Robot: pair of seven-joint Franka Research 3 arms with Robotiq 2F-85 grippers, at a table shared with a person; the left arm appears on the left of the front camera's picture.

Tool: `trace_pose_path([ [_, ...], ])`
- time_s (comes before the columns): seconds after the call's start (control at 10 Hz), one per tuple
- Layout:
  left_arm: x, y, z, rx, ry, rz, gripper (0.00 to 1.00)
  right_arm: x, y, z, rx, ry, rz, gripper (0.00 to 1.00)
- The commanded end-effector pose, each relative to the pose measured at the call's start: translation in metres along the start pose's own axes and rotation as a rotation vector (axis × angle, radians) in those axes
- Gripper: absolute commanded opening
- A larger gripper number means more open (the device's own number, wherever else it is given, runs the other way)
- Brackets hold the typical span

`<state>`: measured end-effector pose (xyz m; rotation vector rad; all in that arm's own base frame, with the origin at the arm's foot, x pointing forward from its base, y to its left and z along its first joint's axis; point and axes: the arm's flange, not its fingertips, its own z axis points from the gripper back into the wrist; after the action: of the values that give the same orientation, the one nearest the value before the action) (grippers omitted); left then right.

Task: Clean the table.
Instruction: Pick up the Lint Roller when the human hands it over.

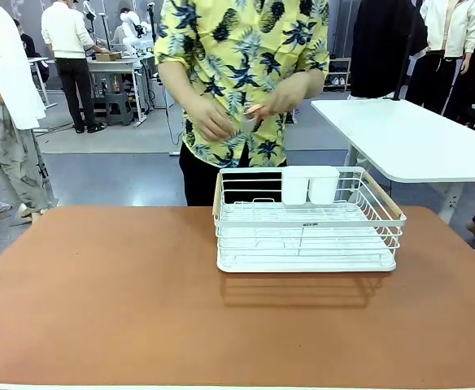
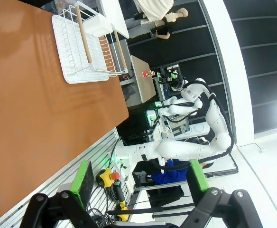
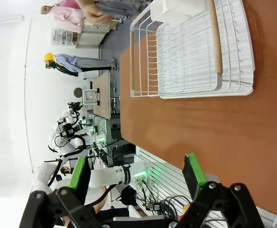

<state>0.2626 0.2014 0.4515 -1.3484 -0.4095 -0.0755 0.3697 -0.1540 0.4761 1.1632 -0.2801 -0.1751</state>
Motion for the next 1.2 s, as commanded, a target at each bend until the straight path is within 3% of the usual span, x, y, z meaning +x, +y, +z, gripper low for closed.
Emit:
trace_pose_path([
  [0.0, -0.0012, -0.0011, 0.0030, -0.014, 0.002, -0.013, 1.00, -0.0012, 0.0015, 0.0011, 0.005, 0.006, 0.010, 1.00],
  [1.1, -0.0012, -0.0011, 0.0030, -0.014, 0.002, -0.013, 1.00, -0.0012, 0.0015, 0.0011, 0.005, 0.006, 0.010, 1.00],
])
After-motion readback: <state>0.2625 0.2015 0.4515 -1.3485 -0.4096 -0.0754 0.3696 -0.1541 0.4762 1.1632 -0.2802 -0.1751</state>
